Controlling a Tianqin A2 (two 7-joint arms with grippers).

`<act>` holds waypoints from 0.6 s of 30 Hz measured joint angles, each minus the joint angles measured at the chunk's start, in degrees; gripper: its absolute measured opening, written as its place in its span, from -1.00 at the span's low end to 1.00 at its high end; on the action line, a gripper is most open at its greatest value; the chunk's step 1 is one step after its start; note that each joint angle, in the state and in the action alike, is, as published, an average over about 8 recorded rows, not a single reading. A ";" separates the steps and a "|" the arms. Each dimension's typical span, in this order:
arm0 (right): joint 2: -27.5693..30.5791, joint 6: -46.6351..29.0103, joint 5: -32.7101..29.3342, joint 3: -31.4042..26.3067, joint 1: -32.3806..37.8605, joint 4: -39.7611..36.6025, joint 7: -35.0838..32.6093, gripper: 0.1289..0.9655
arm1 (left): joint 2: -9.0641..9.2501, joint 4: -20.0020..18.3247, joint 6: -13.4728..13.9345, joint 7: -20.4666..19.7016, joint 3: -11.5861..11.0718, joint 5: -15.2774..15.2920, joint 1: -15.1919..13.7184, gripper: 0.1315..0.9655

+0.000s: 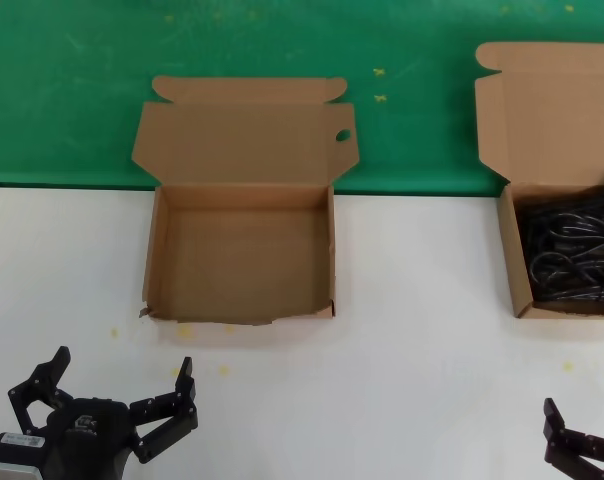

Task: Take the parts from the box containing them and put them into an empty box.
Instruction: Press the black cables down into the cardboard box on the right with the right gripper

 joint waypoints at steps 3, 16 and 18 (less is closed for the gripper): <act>-0.29 -0.33 -0.13 0.10 -0.13 -0.10 -0.19 1.00 | 0.00 0.00 0.00 0.00 0.00 0.00 0.00 1.00; 3.79 -1.05 -0.43 -1.74 1.72 -1.50 -0.12 1.00 | 0.00 0.00 0.00 0.00 0.00 0.00 0.00 1.00; 5.53 -1.24 -0.38 -2.22 2.68 -2.10 0.19 1.00 | 0.00 0.00 0.00 0.00 0.00 0.00 0.00 1.00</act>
